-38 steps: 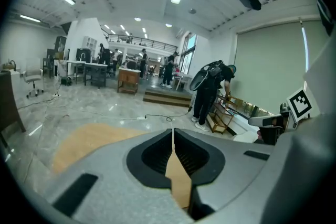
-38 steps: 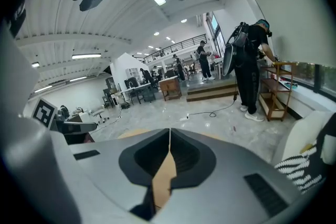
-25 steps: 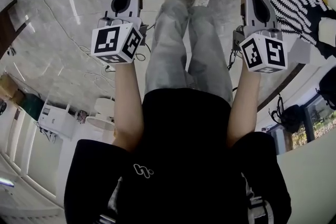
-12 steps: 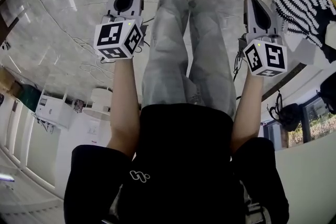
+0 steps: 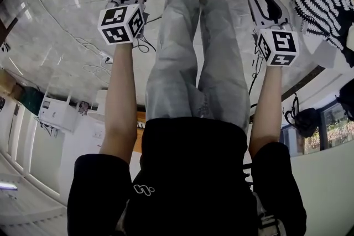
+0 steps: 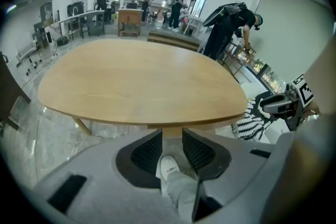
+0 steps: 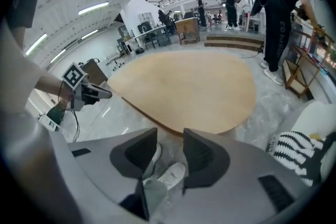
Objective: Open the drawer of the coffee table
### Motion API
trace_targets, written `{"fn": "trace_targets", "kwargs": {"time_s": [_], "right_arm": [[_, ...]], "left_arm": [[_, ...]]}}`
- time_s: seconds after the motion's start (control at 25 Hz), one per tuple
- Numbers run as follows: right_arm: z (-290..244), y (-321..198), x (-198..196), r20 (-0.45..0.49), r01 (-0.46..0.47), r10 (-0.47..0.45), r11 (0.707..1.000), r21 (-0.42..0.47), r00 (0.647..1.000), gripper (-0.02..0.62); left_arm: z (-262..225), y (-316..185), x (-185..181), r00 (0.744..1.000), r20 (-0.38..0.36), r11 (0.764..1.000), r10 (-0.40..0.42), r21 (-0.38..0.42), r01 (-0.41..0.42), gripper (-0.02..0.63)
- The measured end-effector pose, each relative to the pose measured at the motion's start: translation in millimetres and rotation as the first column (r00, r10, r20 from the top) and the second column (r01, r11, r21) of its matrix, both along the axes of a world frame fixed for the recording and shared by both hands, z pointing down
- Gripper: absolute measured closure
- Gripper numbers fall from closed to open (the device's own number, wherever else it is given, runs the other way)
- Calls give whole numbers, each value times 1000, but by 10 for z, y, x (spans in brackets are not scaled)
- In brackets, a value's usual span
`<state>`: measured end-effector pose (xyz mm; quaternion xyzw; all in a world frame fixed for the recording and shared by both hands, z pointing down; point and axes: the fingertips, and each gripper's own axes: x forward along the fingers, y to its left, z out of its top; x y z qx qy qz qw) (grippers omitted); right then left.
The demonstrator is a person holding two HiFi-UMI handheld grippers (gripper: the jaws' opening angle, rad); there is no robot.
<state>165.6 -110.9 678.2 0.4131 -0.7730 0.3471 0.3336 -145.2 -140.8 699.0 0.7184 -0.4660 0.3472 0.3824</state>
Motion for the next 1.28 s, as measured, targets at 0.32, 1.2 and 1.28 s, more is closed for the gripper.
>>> {"fn": "trace_targets", "kwargs": {"time_s": [0.32, 1.2, 1.28], "right_arm": [[538, -31, 269, -124, 43, -50, 997, -59, 991, 446], [1112, -129, 293, -223, 253, -286, 953, -165, 932, 446], [1116, -132, 270, -219, 253, -288, 952, -173, 932, 446]], "left_arm": [[396, -101, -104, 1000, 31, 999, -5, -39, 6, 462], [901, -236, -108, 984, 37, 974, 175, -154, -167, 442], [913, -231, -101, 984, 29, 972, 177, -159, -170, 440]]}}
